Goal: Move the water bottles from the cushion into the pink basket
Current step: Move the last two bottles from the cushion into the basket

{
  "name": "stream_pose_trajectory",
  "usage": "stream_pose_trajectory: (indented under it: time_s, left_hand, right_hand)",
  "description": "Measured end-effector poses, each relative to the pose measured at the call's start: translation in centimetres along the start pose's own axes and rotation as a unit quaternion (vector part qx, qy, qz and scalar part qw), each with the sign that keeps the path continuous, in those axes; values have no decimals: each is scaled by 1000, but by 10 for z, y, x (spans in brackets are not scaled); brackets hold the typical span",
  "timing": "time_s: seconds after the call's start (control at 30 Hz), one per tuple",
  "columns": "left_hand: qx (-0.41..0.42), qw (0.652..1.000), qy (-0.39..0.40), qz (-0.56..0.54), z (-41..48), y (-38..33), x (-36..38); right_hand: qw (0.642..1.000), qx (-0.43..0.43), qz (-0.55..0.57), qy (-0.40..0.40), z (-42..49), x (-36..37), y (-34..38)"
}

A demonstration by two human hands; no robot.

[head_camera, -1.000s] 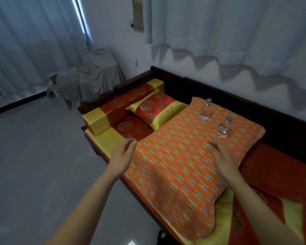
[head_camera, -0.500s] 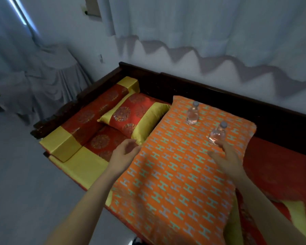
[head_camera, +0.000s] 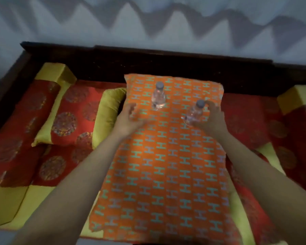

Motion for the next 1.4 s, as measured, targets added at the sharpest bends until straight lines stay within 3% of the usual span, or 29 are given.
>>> stream_pose_trajectory:
  time_s: [0.17,0.37,0.53,0.67,0.8,0.9,1.1,1.2,1.4]
  left_hand:
    - [-6,997,63,37,65,-2,48]
    - [52,993,88,52,106,-34,80]
    - [44,993,104,36,140,-49,101]
    - [40,990,104,89,155,-32,117]
    - [28,988,91,118,159,-18,114]
    - [43,987,99,118,155,-8,106]
    - [66,974,191,104,119,-7,98]
    - [53,975,214,23,89,-17,93]
    - [93,977,189,-24,11,-51,78]
  right_hand:
    - [998,36,47,-9,12,33,-26]
    - [993,50,34,-101,27,30,-36]
    - [992,90,17,-85,27,35,-53]
    - [990,121,58,-42,23,60,-67]
    - [987,99,95,-85,26,62,-66]
    - [984,87,124,-96,22,60,-68]
    - [973,75,160,-150,-4,30,-52]
    - [969,68,158,-179,-28,7,-40]
    - [953,74,148,-253,-102,-60,-44]
Point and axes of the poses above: each hand's wrist, its own z-axis towards the middle knuckle, its own x-axis out of the palm, y = z × x, the point moved 9 cm from there along z, towards the middle knuckle, and after that the axes turned 11 degrees about -x, right-handed, at the moved point
